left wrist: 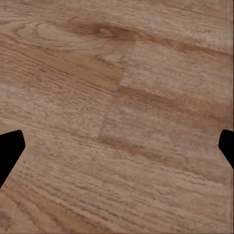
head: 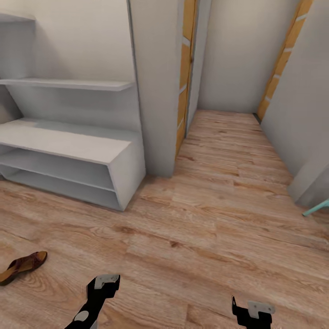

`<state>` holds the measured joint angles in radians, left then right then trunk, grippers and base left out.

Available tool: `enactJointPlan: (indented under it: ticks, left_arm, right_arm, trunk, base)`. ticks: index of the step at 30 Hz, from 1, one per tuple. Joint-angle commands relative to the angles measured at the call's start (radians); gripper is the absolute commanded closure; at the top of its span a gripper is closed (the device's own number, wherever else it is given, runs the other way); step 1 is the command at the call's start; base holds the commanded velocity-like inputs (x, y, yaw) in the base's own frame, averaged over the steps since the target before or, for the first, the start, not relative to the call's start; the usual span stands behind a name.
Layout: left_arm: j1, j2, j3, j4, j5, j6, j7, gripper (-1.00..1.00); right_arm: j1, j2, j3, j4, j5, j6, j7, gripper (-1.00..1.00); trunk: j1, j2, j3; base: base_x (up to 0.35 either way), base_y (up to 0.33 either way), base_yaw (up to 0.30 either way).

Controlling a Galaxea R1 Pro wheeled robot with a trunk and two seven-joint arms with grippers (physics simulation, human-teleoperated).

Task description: Pick up the two gym shoes and the two sandals from the corridor floor and place them onto the hallstand (shoe rack) in the corridor, making sure they are on the rack and not on the floor. Arrange them so the two gym shoes are next to each other and the two sandals are next to each other.

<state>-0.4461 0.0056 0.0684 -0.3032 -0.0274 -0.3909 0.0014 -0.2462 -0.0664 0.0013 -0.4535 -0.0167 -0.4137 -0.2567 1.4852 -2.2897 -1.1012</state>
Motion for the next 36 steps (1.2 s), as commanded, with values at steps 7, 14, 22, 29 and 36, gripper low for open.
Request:
enactJointPlan:
  ticks: [7, 14, 22, 29, 36]
  left_arm:
    - [0.000, -0.001, 0.004, 0.001, -0.003, -0.003, 0.000, -1.00]
    - [0.000, -0.001, 0.004, 0.001, -0.003, -0.003, 0.000, -1.00]
    - [0.000, -0.001, 0.004, 0.001, -0.003, -0.003, 0.000, -1.00]
    - [0.000, -0.001, 0.004, 0.001, -0.003, -0.003, 0.000, -1.00]
    - [0.000, 0.000, 0.004, 0.000, -0.002, -0.003, -0.002, -1.00]
  right_arm:
    - [-0.001, 0.000, 0.000, 0.001, -0.002, -0.005, -0.001, -1.00]
    - [-0.001, 0.000, 0.000, 0.001, -0.002, -0.004, -0.001, -1.00]
    - [-0.001, 0.001, 0.000, 0.001, -0.002, -0.004, -0.001, -1.00]
    - [-0.001, 0.000, 0.000, 0.001, -0.002, -0.004, -0.001, -1.00]
    - [-0.001, 0.000, 0.000, 0.001, -0.002, -0.004, -0.001, -1.00]
  trunk:
    - [0.000, 0.000, -0.007]
    - [0.000, 0.000, -0.012]
    - [0.000, 0.000, -0.017]
    - [0.000, 0.000, -0.022]
    - [0.000, 0.000, -0.026]
  base:
    - [0.000, 0.000, -0.258]
    - [0.000, 0.000, -0.266]
    - [0.000, 0.000, -0.274]
    - [0.000, 0.000, -0.272]
    - [0.000, 0.000, -0.268]
